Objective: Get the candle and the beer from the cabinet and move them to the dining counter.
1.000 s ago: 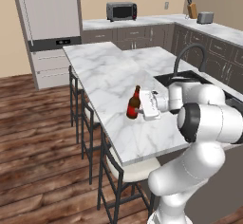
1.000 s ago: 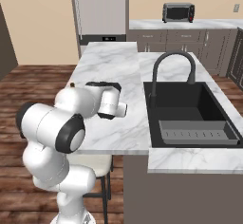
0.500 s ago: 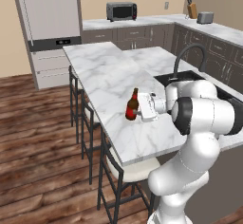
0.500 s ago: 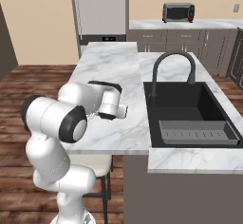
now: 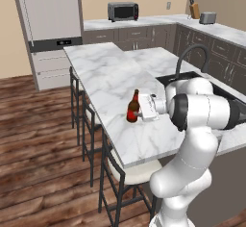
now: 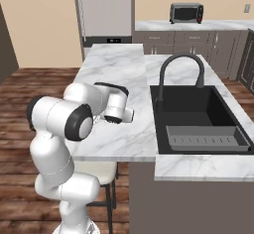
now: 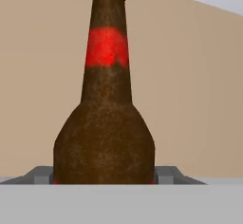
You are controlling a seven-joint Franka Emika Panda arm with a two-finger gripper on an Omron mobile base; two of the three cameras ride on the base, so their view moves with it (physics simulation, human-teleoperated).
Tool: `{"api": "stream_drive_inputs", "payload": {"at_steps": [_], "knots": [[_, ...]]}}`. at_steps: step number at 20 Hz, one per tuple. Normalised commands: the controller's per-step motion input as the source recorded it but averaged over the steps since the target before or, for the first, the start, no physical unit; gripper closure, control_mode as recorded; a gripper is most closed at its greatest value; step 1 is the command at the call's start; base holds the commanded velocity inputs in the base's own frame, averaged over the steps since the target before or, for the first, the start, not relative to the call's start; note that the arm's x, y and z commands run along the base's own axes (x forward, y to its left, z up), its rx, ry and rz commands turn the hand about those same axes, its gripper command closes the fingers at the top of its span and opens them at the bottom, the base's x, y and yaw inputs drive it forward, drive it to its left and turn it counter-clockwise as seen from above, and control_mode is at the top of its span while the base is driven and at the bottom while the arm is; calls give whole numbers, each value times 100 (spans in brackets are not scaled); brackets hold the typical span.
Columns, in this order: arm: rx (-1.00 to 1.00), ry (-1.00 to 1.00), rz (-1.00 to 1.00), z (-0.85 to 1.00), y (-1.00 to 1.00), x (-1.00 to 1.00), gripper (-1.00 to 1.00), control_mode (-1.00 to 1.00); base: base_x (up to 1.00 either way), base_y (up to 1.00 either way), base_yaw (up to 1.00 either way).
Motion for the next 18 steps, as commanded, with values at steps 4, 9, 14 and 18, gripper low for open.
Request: {"api": "stream_drive_inputs", "payload": {"at_steps": [4,9,14,18], "knots": [[0,0,0,-27,0,10,-100,-100,0,0,0],[0,-1,0,-12,0,-2,-100,-100,0,0,0],[0,0,0,17,0,-17,-100,-100,0,0,0],[-4,0,0,35,0,-10,-100,-100,0,0,0]]}}
